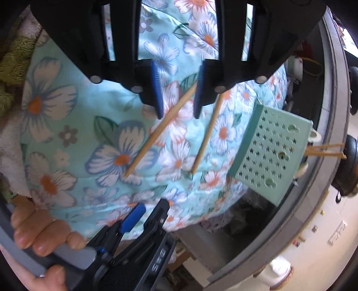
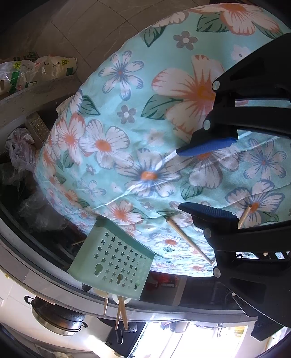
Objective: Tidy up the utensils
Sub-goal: 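Move both tools down to the last chopsticks on the cloth, then grasp a chopstick with the left tool while the right tool grasps another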
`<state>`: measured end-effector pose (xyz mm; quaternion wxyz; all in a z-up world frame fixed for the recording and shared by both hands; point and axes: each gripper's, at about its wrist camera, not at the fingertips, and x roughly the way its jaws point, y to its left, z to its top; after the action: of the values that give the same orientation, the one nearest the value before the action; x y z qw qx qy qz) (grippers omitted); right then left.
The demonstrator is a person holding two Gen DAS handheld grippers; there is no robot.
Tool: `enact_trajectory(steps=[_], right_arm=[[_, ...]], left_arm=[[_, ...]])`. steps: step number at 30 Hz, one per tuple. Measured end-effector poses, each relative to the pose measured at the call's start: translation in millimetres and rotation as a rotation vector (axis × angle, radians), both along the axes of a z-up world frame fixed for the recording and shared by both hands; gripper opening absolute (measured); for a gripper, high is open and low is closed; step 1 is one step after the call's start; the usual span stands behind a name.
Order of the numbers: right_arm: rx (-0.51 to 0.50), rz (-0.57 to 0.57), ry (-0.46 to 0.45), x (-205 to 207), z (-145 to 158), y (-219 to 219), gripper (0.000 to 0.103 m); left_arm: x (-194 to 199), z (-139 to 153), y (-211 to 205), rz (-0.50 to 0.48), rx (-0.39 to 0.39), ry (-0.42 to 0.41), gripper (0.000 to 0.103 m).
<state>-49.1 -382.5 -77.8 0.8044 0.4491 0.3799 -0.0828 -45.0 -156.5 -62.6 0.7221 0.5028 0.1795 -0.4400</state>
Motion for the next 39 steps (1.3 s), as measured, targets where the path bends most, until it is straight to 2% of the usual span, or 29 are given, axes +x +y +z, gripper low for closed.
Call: enact_trajectory(steps=[4, 11, 17, 22, 26, 33, 37, 39], right_arm=[[0.015, -0.001, -0.005, -0.3, -1.9, -1.1, 0.042], [0.029, -0.001, -0.008, -1.2, -3.0, -2.4, 0.042], [0.035, -0.001, -0.011, -1.4, -4.1, -3.0, 0.042], [0.045, 0.001, -0.018, -2.5, -5.1, -4.9, 0.042], [0.056, -0.003, -0.025, -4.8, -5.3, -6.4, 0.042], [0.070, -0.041, -0.075, -16.0, 6.0, -10.1, 0.042], [0.084, -0.061, -0.129, -21.6, 18.3, -11.2, 0.042], [0.105, -0.057, -0.162, -20.8, 22.5, -11.8, 0.042]], left_arm=[[-5.0, 5.0, -5.0, -0.030, -0.021, 0.033, 0.031], [-3.7, -6.5, -25.3, -0.069, -0.009, 0.043, 0.032], [-2.4, -20.7, -40.9, -0.120, 0.019, -0.016, 0.032], [-10.0, -32.3, -48.5, -0.156, 0.039, -0.075, 0.024], [-11.4, -33.3, -51.3, -0.163, 0.035, -0.056, 0.014], [-17.3, -25.1, -44.7, -0.157, 0.003, -0.067, 0.012], [-10.3, -2.9, -37.2, -0.108, -0.066, -0.087, 0.009], [2.8, 20.1, -31.0, -0.047, -0.128, -0.082, 0.009]])
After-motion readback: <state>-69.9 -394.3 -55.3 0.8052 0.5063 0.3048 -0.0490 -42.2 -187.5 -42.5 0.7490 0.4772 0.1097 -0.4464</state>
